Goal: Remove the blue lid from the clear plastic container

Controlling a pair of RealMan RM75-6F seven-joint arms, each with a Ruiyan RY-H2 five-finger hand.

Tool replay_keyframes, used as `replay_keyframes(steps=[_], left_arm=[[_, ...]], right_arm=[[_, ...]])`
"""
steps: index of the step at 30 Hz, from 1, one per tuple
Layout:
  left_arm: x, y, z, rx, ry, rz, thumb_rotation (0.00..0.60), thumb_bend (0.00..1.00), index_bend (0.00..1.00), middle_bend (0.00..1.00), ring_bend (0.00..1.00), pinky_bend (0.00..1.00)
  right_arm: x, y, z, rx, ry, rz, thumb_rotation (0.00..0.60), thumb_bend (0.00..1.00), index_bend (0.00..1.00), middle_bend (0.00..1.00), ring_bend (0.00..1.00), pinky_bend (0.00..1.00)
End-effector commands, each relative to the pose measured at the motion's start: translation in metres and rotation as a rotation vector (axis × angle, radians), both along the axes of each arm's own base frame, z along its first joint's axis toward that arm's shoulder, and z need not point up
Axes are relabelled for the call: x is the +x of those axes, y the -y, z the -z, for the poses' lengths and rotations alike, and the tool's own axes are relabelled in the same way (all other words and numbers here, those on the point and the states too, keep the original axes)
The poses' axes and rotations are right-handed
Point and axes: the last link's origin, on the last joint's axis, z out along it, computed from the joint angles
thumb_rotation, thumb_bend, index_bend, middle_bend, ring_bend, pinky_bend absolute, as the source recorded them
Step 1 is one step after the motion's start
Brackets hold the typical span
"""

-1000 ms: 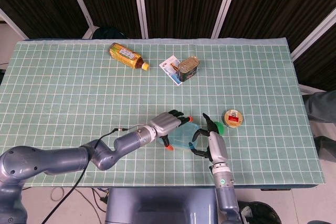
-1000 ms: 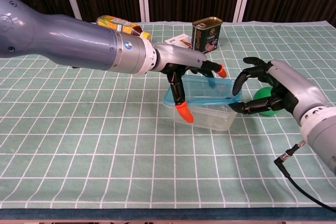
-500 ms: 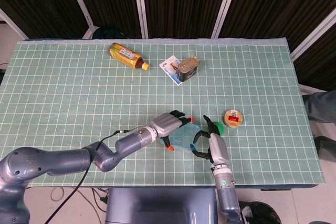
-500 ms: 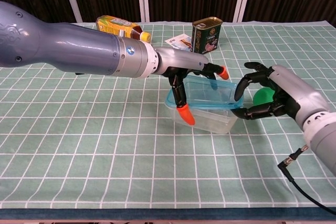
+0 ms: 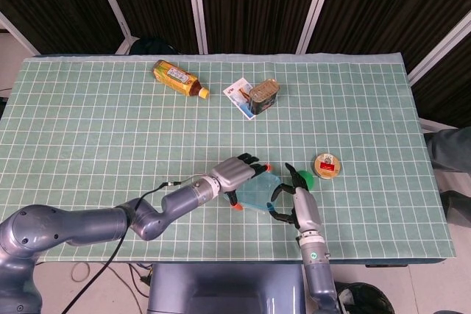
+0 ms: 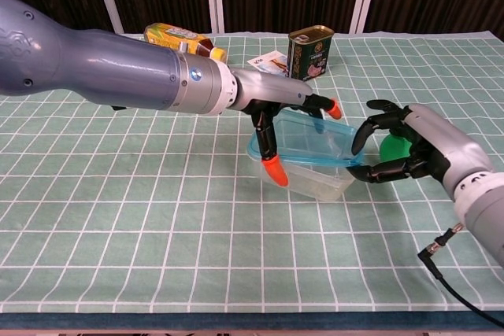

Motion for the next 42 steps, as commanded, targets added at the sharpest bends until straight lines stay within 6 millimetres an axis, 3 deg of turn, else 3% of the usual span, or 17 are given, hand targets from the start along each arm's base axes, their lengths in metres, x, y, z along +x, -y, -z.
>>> replay_keyframes(steps=[1,32,42], left_arm=[[-0.003,0.001,0.001,0.004,-0.011,0.009,0.6,0.0,0.0,0.0,0.0,0.0],[-0.015,-0.007,-0.018,0.063,-0.025,0.055,0.6,0.0,0.0,0.0,0.0,0.0],[-0.008,-0.016,-0.032,0.113,0.033,0.039,0.6,0.0,0.0,0.0,0.0,0.0]], right_arm=[[0.003,0.003,0.0,0.041,0.126,0.131,0.6,0.74,0.7,0.06,0.0,0.0],[-0.01,0.015,-0.017,0.027,0.094,0.188,0.6,0.74,0.71,0.08,0.0,0.0],[-0.012,0.017,-0.019,0.014,0.087,0.182,0.6,0.74,0.71,0.08,0.0,0.0]])
